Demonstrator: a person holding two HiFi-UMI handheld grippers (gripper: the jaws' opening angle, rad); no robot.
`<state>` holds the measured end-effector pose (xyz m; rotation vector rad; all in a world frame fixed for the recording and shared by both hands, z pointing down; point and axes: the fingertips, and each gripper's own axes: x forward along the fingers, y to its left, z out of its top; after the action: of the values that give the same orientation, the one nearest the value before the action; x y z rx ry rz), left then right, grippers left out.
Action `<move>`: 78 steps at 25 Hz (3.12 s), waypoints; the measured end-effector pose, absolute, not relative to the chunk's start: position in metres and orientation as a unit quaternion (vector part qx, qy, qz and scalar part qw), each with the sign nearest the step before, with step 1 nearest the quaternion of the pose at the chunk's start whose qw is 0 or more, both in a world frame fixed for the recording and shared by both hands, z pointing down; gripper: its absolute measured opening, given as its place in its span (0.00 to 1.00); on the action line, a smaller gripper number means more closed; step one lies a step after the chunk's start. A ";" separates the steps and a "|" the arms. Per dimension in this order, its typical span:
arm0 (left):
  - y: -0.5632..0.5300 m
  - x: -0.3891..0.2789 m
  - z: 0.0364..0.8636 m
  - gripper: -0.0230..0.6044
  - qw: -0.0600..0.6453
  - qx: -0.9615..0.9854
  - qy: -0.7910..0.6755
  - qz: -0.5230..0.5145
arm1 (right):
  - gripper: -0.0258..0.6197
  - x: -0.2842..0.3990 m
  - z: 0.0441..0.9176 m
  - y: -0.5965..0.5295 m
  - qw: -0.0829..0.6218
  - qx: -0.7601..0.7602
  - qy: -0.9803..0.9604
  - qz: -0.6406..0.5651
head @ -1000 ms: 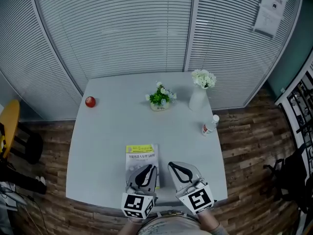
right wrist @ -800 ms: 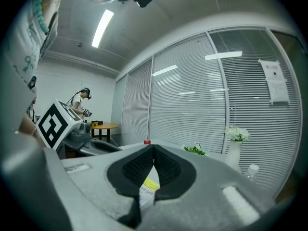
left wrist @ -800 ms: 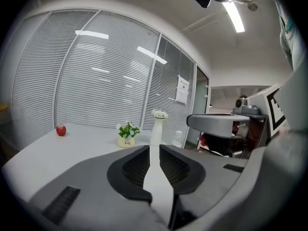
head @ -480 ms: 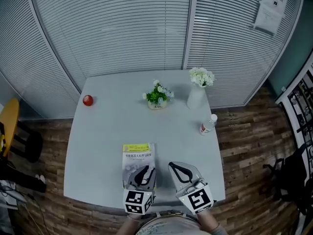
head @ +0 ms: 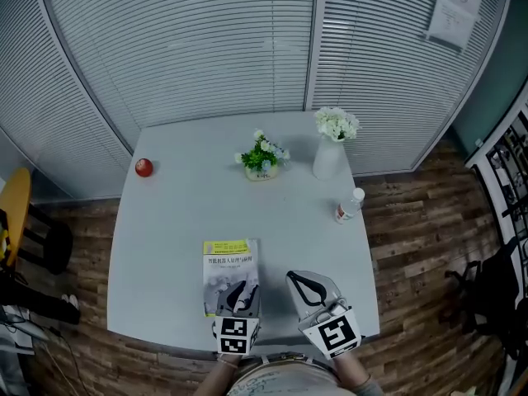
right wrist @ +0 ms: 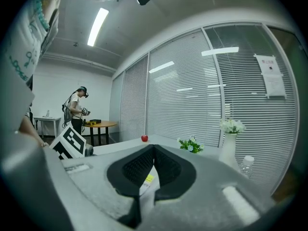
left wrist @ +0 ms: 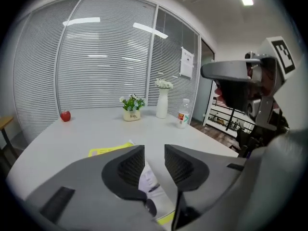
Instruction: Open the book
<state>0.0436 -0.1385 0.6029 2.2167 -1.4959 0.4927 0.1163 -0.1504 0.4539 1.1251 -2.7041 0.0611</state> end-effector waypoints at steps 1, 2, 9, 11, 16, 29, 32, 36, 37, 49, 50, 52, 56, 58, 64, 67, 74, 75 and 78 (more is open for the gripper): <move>-0.138 0.043 0.606 0.24 0.209 0.795 -0.539 0.182 | 0.04 0.117 0.455 -0.151 0.107 0.382 -0.918 0.022; -0.138 0.043 0.610 0.24 0.210 0.794 -0.539 0.186 | 0.04 0.117 0.456 -0.151 0.108 0.382 -0.918 0.022; -0.140 0.043 0.644 0.25 0.226 0.780 -0.538 0.227 | 0.04 0.116 0.462 -0.150 0.112 0.379 -0.918 0.028; -0.139 0.041 0.657 0.25 0.225 0.774 -0.538 0.246 | 0.04 0.118 0.464 -0.150 0.113 0.381 -0.917 0.031; -0.139 0.046 0.682 0.26 0.232 0.771 -0.521 0.282 | 0.04 0.118 0.469 -0.153 0.119 0.379 -0.917 0.034; -0.136 0.052 0.706 0.30 0.196 0.759 -0.507 0.358 | 0.04 0.121 0.474 -0.156 0.129 0.385 -0.913 0.041; -0.137 0.057 0.706 0.38 0.202 0.762 -0.500 0.359 | 0.04 0.121 0.475 -0.156 0.130 0.385 -0.913 0.043; -0.140 0.059 0.713 0.39 0.200 0.759 -0.494 0.373 | 0.04 0.121 0.477 -0.156 0.132 0.384 -0.913 0.045; -0.140 0.058 0.716 0.39 0.202 0.758 -0.493 0.376 | 0.04 0.121 0.477 -0.156 0.132 0.383 -0.913 0.045; -0.139 0.046 0.716 0.39 0.218 0.744 -0.512 0.371 | 0.04 0.125 0.480 -0.157 0.132 0.383 -0.913 0.042; -0.139 0.044 0.715 0.39 0.222 0.743 -0.515 0.365 | 0.04 0.125 0.480 -0.157 0.132 0.383 -0.913 0.041; -0.139 0.042 0.713 0.39 0.230 0.743 -0.519 0.355 | 0.04 0.125 0.478 -0.157 0.131 0.384 -0.913 0.043; -0.137 0.044 0.710 0.36 0.242 0.748 -0.515 0.342 | 0.04 0.129 0.479 -0.155 0.130 0.385 -0.912 0.045; -0.136 0.045 0.710 0.30 0.245 0.752 -0.513 0.334 | 0.04 0.129 0.482 -0.155 0.129 0.383 -0.914 0.043; -0.133 0.042 0.704 0.18 0.249 0.755 -0.515 0.322 | 0.04 0.125 0.484 -0.150 0.131 0.375 -0.917 0.038; -0.131 0.038 0.701 0.13 0.266 0.753 -0.520 0.304 | 0.04 0.125 0.484 -0.146 0.131 0.375 -0.917 0.036; -0.130 0.031 0.693 0.05 0.305 0.754 -0.515 0.271 | 0.04 0.122 0.478 -0.144 0.132 0.386 -0.912 0.038; -0.131 0.031 0.692 0.05 0.306 0.755 -0.514 0.269 | 0.04 0.121 0.476 -0.143 0.132 0.388 -0.911 0.039; -0.130 0.030 0.692 0.05 0.307 0.759 -0.509 0.266 | 0.04 0.119 0.478 -0.140 0.133 0.391 -0.910 0.037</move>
<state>0.0303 -0.1304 0.6925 2.0074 -1.3468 0.7029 0.1192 -0.1403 0.4780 1.1343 -2.6384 0.1082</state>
